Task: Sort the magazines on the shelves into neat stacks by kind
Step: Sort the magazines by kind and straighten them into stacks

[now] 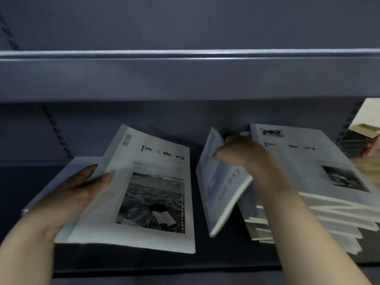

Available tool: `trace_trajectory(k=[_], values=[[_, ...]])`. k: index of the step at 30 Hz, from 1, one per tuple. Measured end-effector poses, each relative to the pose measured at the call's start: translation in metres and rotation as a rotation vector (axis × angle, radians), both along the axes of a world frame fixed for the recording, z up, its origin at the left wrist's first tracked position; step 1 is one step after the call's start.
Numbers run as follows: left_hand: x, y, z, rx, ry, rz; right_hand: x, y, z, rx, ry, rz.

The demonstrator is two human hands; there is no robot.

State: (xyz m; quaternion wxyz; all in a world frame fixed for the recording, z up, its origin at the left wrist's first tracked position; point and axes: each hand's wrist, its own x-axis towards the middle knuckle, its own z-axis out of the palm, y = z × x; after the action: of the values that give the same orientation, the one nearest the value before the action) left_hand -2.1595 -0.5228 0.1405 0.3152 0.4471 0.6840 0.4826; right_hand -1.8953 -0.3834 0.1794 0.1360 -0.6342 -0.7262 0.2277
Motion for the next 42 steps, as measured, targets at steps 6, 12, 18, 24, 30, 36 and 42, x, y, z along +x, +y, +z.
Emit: trace_trajectory(k=[6,12,18,24,30,36,42], values=[[-0.027,-0.015,-0.018,0.028,-0.014,0.036,-0.035,-0.009,-0.021,0.014,0.023,-0.005],[-0.055,-0.003,-0.043,-0.041,0.022,0.032,-0.057,-0.017,-0.028,0.085,0.009,-0.012],[-0.054,0.02,-0.066,-0.089,0.072,-0.009,-0.068,-0.029,-0.027,0.153,-0.006,-0.071],[-0.045,0.036,-0.076,-0.187,0.524,0.037,-0.069,-0.037,-0.034,0.238,-0.044,-0.147],[-0.044,0.035,-0.082,-0.308,0.898,0.172,-0.075,-0.038,-0.038,0.232,-0.059,-0.183],[-0.033,0.032,-0.079,-0.295,0.991,0.213,-0.081,-0.036,-0.039,0.235,-0.066,-0.168],[-0.025,0.035,-0.075,-0.498,1.199,0.114,-0.084,-0.031,-0.026,0.25,-0.138,-0.197]])
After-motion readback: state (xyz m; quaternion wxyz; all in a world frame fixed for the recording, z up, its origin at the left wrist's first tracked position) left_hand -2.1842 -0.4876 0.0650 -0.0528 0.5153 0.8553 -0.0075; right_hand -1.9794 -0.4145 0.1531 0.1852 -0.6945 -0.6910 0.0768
